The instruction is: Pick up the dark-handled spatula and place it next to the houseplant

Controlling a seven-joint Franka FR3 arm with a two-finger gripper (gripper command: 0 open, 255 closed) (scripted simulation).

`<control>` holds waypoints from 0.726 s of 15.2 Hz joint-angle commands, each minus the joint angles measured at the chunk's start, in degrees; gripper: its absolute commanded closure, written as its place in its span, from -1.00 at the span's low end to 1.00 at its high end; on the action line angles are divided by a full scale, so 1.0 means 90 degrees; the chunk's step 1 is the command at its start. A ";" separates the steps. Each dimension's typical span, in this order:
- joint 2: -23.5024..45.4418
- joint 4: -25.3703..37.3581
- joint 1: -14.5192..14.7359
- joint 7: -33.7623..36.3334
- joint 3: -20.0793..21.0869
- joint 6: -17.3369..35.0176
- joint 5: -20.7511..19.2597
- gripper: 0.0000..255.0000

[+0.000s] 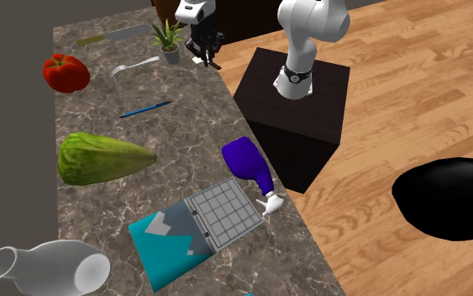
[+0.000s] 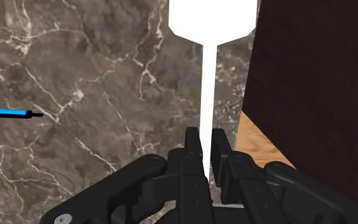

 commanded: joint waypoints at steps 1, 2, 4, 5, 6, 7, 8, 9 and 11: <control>0.0072 -0.0105 0.0010 -0.0009 -0.0053 0.0179 -0.0012 1.00; 0.0114 -0.0162 0.0014 -0.0018 -0.0085 0.0278 -0.0020 1.00; 0.0204 -0.0273 0.0025 -0.0037 -0.0152 0.0478 -0.0032 1.00; 0.0252 -0.0327 0.0032 -0.0048 -0.0186 0.0579 -0.0037 1.00; 0.0303 -0.0379 0.0040 -0.0059 -0.0221 0.0682 -0.0041 1.00; 0.0357 -0.0431 0.0050 -0.0071 -0.0257 0.0785 -0.0044 1.00; 0.0412 -0.0480 0.0060 -0.0084 -0.0294 0.0889 -0.0045 1.00; 0.0471 -0.0529 0.0071 -0.0099 -0.0331 0.0994 -0.0045 1.00; 0.0595 -0.0621 0.0099 -0.0130 -0.0408 0.1208 -0.0039 1.00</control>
